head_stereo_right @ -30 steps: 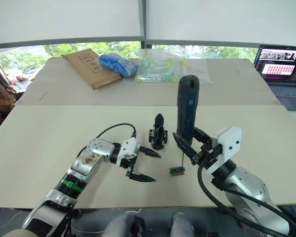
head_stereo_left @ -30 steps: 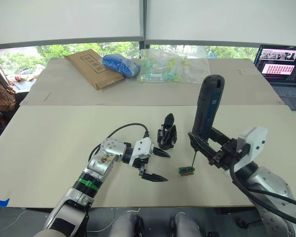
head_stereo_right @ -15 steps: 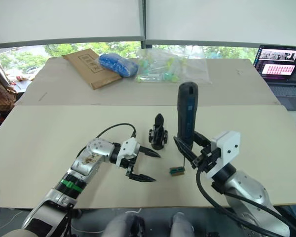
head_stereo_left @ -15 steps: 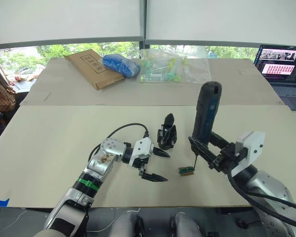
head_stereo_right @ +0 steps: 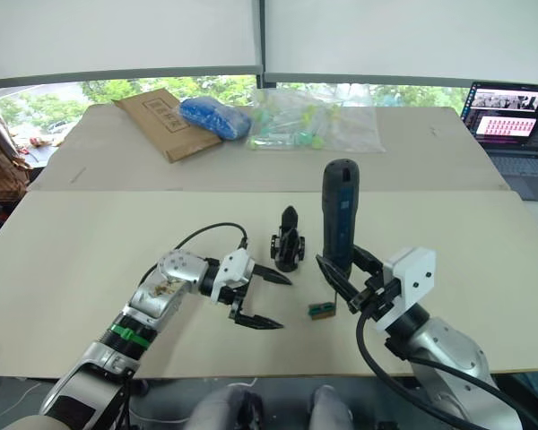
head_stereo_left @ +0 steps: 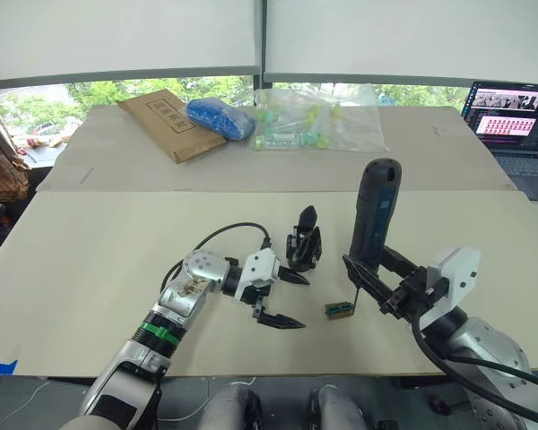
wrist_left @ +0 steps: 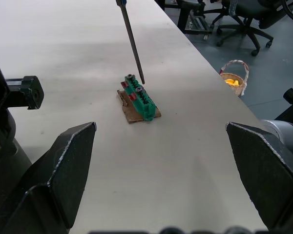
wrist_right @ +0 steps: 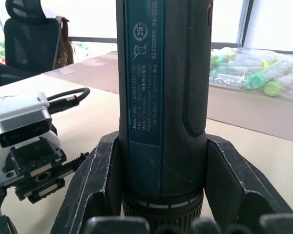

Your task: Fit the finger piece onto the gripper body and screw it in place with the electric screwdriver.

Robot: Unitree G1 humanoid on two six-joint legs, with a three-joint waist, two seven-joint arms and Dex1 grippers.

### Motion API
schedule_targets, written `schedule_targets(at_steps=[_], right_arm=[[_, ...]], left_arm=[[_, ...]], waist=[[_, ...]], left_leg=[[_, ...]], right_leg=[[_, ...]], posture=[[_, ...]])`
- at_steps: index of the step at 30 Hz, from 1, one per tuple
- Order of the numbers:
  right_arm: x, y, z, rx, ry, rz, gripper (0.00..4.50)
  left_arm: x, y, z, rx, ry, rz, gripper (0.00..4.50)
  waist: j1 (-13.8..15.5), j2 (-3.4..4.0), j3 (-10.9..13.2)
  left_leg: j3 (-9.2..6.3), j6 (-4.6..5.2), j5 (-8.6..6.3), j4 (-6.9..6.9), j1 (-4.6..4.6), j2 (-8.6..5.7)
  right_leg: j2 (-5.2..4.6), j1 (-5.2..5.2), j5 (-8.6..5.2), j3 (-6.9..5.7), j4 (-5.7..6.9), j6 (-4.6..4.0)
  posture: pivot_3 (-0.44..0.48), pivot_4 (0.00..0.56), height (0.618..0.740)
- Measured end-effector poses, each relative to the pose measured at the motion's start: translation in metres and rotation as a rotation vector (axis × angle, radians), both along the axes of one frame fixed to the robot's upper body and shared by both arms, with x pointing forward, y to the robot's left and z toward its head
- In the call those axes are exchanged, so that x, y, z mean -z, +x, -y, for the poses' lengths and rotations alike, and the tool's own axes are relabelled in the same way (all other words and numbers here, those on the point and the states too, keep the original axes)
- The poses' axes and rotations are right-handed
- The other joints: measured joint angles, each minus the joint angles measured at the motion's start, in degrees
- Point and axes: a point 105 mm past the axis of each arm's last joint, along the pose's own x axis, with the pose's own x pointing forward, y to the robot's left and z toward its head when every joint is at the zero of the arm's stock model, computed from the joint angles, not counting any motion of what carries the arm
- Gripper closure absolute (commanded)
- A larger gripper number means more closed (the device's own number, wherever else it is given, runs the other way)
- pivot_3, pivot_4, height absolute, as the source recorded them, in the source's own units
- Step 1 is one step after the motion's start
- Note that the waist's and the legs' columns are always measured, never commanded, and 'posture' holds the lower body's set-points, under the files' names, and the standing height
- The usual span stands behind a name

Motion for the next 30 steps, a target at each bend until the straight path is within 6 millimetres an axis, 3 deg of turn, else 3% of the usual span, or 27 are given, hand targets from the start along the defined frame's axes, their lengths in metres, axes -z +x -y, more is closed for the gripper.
schedule_targets(at_steps=[14, 23, 30], right_arm=[[-0.013, -0.004, 0.006, 0.108, 0.078, 0.122, 2.60], [-0.010, -0.001, -0.002, 0.126, 0.085, 0.121, 2.60], [-0.024, -0.001, -0.006, 0.116, 0.066, 0.168, 2.60]], left_arm=[[0.003, -0.002, 0.001, -0.008, -0.003, -0.043, 0.00], [0.003, -0.002, 0.000, -0.008, -0.003, -0.054, 0.00], [0.003, -0.002, 0.002, -0.005, -0.010, -0.053, 0.00]], waist=[[-0.04, 0.00, 0.00], [-0.11, 0.00, 0.00], [-0.12, 0.00, 0.00]], left_leg=[[0.00, 0.00, 0.00, 0.00, 0.00, 0.00], [0.01, -0.01, 0.00, 0.00, 0.00, 0.00], [0.00, -0.01, 0.00, 0.00, 0.00, 0.00]], right_leg=[[0.00, -0.01, 0.00, 0.00, 0.02, 0.01], [0.01, -0.02, -0.01, 0.00, 0.02, 0.01], [0.01, -0.02, -0.01, 0.00, 0.02, 0.01]], posture=[[0.000, 0.150, 0.732], [0.000, 0.150, 0.732], [0.000, 0.150, 0.732]])
